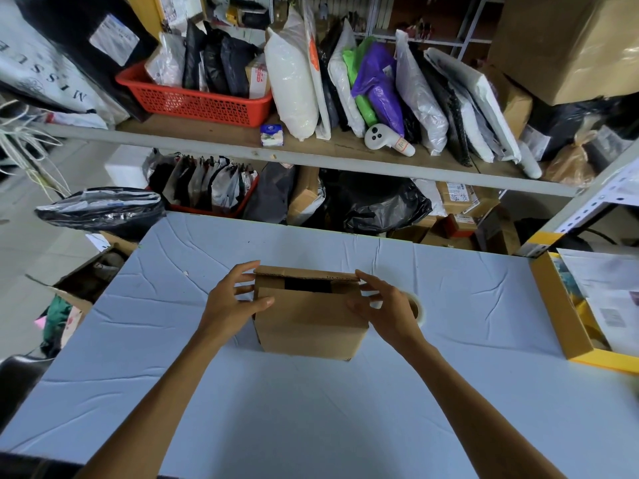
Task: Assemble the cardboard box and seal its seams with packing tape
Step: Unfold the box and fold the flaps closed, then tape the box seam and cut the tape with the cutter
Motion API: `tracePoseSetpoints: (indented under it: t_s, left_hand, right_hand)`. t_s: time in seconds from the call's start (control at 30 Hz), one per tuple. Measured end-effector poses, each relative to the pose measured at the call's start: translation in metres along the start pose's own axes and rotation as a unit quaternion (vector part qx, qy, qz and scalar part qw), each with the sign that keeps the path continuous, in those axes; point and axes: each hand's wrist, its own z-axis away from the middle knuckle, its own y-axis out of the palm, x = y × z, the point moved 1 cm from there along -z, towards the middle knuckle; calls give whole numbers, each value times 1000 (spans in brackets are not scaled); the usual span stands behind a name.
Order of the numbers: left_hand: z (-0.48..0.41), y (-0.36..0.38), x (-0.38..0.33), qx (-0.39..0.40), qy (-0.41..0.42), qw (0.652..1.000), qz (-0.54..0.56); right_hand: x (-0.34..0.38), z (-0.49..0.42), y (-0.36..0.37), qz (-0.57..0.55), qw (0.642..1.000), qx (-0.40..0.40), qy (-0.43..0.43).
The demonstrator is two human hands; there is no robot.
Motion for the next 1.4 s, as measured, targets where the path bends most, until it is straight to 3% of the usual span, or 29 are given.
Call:
tracePoseSetpoints:
  t_s: [0.23,0.37,0.67,0.93,1.23,1.4]
  left_hand:
    - [7,-3,-8,-26,1,1000,-18]
    - [10,4,-22,-68,60,994,-58]
    - [4,6,-29,-104,55,993,-25]
    - [2,11,-26,-97,54,993,-34]
    - [-5,14,-34,-90,45,994,-39]
    - [-5,11,-36,-81,44,995,-35]
  right_hand:
    - [-13,5,-13,-84,994,-36,65]
    - [-38,0,-20,-17,995,-50,83]
    - [-115,-11,-28,257,961,37,96]
    - [-148,-21,-17,304,943,94,97]
    - [-151,-25,-7,371,918,87,108]
    - [-140,-30,-10,342,931,75,103]
